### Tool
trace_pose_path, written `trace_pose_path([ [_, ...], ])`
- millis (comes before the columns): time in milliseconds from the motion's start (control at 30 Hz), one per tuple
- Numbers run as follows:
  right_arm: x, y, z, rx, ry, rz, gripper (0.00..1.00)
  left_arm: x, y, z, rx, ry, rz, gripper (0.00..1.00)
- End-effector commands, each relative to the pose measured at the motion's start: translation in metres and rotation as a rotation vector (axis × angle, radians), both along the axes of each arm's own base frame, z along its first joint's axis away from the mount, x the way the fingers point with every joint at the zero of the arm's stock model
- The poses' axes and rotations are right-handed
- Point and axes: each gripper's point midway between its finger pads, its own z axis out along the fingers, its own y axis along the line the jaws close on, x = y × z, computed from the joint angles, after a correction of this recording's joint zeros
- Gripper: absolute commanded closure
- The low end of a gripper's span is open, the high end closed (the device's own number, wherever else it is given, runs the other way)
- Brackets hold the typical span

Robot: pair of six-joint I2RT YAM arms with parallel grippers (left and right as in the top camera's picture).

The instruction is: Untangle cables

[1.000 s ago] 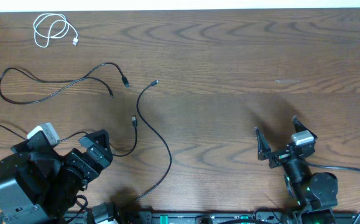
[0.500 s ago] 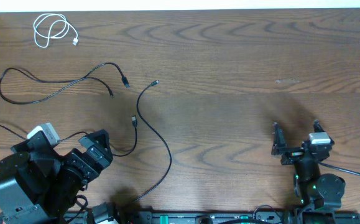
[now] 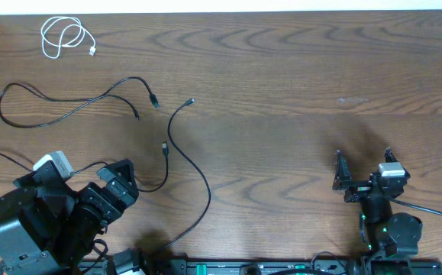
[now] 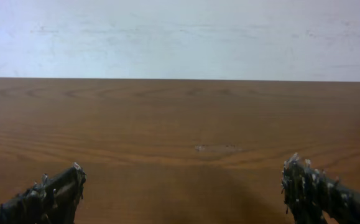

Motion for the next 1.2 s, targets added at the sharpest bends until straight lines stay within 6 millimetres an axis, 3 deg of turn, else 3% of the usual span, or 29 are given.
trace_pose_path([
  [0,-0.0002,-0.0013,-0.0019,0.006,0.004,-0.020,0.01,-0.0001,-0.0010,0.0000,0.009,-0.001,-0.013,0.03],
  [1167,-0.0002,-0.0008,-0.0015,-0.058,0.000,-0.016,0.01,-0.0001,-0.0010,0.0000,0.009,-0.001,-0.013,0.03],
])
